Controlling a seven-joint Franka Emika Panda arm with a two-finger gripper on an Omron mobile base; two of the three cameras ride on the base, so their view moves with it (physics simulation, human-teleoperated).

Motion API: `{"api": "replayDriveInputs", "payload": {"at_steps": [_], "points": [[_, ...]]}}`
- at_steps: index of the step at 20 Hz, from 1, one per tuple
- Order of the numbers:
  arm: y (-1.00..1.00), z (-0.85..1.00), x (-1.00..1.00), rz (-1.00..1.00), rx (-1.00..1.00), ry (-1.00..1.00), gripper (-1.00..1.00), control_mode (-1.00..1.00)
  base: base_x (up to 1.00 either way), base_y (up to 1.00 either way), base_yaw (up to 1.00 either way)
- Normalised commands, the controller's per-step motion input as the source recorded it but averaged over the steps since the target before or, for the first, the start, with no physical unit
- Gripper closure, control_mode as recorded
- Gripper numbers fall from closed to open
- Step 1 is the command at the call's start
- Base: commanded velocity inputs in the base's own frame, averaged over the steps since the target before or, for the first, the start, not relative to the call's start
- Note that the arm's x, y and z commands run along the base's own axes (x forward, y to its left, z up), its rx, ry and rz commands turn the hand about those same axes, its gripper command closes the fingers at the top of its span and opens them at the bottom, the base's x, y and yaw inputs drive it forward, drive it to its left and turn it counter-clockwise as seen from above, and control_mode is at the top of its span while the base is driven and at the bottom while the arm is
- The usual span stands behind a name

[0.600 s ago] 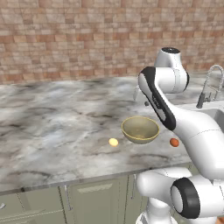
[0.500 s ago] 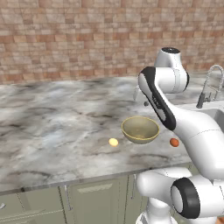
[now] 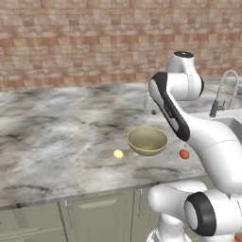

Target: Gather the eggs and milk located in the vicinity of the sink area and place them right next to the bowl.

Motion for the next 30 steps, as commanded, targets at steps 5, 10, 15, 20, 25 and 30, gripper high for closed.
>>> {"api": "replayDriveInputs", "payload": {"at_steps": [5, 10, 15, 20, 25, 30], "points": [[0.00, 0.00, 0.00, 0.00, 0.00, 0.00, -1.00, 1.00, -0.15, -0.66, 0.00], [0.00, 0.00, 0.00, 0.00, 0.00, 0.00, -1.00, 1.00, -0.24, -0.70, 0.00], [0.00, 0.00, 0.00, 0.00, 0.00, 0.00, -1.00, 1.00, -0.25, -0.71, 0.00], [0.00, 0.00, 0.00, 0.00, 0.00, 0.00, -1.00, 1.00, -0.21, -0.72, 0.00], [0.00, 0.00, 0.00, 0.00, 0.00, 0.00, -1.00, 1.00, -0.24, -0.73, 0.00], [0.00, 0.00, 0.00, 0.00, 0.00, 0.00, -1.00, 1.00, -0.16, -0.67, 0.00]]}}
